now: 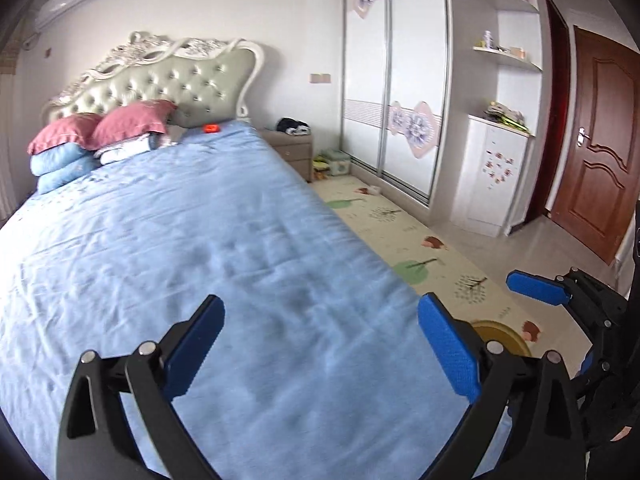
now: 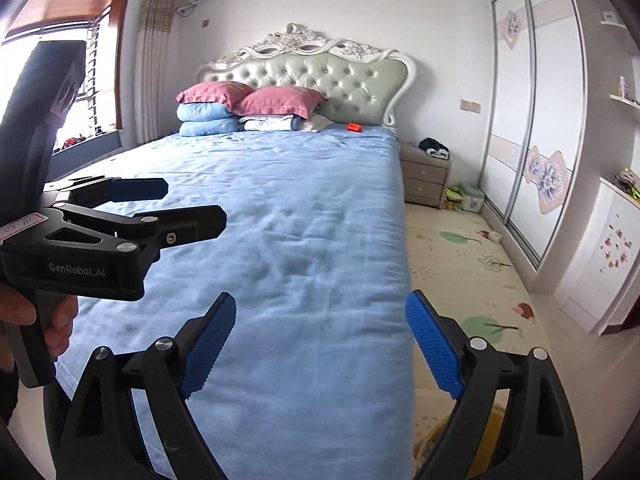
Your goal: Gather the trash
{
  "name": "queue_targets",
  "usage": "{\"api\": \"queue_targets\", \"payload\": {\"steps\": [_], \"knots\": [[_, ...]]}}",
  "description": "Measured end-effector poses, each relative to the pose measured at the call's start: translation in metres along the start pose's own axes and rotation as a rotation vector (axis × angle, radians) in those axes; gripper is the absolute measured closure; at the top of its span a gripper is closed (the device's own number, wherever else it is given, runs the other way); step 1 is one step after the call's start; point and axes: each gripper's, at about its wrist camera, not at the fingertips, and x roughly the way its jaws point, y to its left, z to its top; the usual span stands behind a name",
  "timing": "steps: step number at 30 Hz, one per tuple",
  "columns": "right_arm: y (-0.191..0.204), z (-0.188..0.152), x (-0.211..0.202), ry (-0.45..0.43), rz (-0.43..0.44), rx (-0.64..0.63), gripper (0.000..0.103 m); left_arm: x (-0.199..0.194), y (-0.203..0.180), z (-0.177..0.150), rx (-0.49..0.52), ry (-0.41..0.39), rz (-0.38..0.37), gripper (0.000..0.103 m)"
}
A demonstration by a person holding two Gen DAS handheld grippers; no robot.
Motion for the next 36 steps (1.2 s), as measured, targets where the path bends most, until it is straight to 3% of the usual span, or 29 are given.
{"api": "queue_targets", "payload": {"steps": [6, 11, 16, 22, 36], "knots": [[0.067, 0.026, 0.017, -0.077, 0.03, -0.056, 0.013, -0.048, 0.083, -0.014, -0.115, -0.081, 0.17, 0.004], [0.09, 0.037, 0.027, -0.124, 0.052, -0.015, 0.011, -0.074, 0.12, -0.031, -0.188, -0.129, 0.267, 0.004], [0.106, 0.043, 0.029, -0.179, 0.049, 0.013, 0.008, -0.083, 0.138, -0.051, -0.217, -0.14, 0.293, 0.004], [0.112, 0.044, 0.033, -0.177, 0.039, 0.003, 0.008, -0.077, 0.142, -0.058, -0.223, -0.13, 0.291, 0.004], [0.09, 0.039, 0.047, -0.155, 0.026, 0.062, 0.008, -0.058, 0.134, -0.053, -0.209, -0.115, 0.277, 0.004]]}}
